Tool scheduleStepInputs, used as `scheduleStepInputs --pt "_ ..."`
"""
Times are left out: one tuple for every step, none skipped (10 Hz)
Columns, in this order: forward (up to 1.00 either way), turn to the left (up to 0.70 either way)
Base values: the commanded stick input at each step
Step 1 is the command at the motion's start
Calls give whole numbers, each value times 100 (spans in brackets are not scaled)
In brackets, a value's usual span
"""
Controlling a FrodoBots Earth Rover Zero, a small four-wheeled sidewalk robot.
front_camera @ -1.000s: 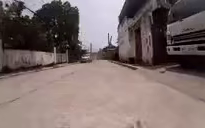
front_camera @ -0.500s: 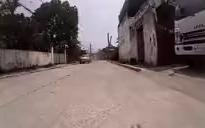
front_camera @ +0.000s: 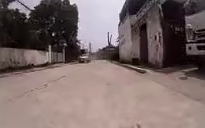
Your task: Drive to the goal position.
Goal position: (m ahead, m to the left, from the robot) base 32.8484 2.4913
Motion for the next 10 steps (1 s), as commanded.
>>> scheduleStepInputs --pt "100 0" --pt "100 0" --pt "100 0" --pt "100 0" --pt "100 0" --pt "100 0" --pt "100 0" --pt "100 0" --pt "100 0" --pt "100 0"
